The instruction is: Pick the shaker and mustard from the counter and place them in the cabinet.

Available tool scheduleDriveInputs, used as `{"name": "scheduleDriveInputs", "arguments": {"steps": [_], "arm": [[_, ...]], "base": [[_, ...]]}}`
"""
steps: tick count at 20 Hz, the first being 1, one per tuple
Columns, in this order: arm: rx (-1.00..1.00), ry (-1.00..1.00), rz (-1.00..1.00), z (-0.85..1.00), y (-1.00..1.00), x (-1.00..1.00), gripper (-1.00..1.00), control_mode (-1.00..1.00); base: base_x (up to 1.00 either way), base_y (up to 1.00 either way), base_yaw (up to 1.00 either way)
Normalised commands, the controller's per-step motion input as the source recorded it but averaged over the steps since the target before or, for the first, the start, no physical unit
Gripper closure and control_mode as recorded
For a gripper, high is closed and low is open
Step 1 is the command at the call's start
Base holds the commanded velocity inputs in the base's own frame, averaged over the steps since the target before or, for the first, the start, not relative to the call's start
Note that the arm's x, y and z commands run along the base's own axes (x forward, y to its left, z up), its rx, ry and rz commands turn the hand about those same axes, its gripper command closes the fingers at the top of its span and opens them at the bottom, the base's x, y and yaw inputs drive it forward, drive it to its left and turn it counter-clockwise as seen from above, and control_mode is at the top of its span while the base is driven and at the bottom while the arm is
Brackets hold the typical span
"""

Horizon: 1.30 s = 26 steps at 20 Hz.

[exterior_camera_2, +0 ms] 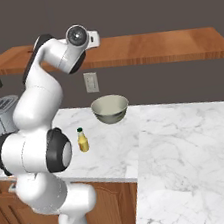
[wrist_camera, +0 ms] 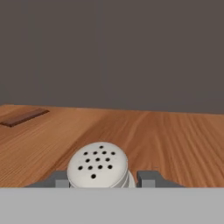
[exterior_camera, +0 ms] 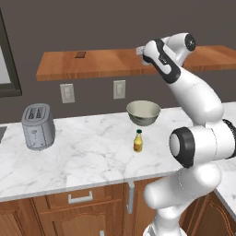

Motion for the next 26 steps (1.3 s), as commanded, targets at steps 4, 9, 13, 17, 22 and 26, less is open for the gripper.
{"name": "scheduleDriveInputs", "arguments": {"steps": [4, 9, 13, 17, 22, 26], "arm": [[0.0, -0.01, 0.0, 0.0, 0.0, 0.47, 1.0, -1.0], [0.0, -0.01, 0.0, -0.05, 0.0, 0.42, 1.0, -1.0], [-0.01, 0.0, 0.0, -0.14, 0.0, 0.35, 1.0, -1.0], [-0.03, 0.0, 0.0, -0.31, 0.0, 0.17, 1.0, -1.0], [-0.03, 0.0, 0.0, -0.36, 0.0, 0.09, 1.0, -1.0], [-0.01, 0.0, 0.0, -0.22, 0.0, 0.0, -1.0, -1.0]], "base": [[0.0, 0.0, 0.0], [0.0, 0.0, 0.0], [0.0, 0.0, 0.0], [0.0, 0.0, 0.0], [0.0, 0.0, 0.0], [0.0, 0.0, 0.0]]}}
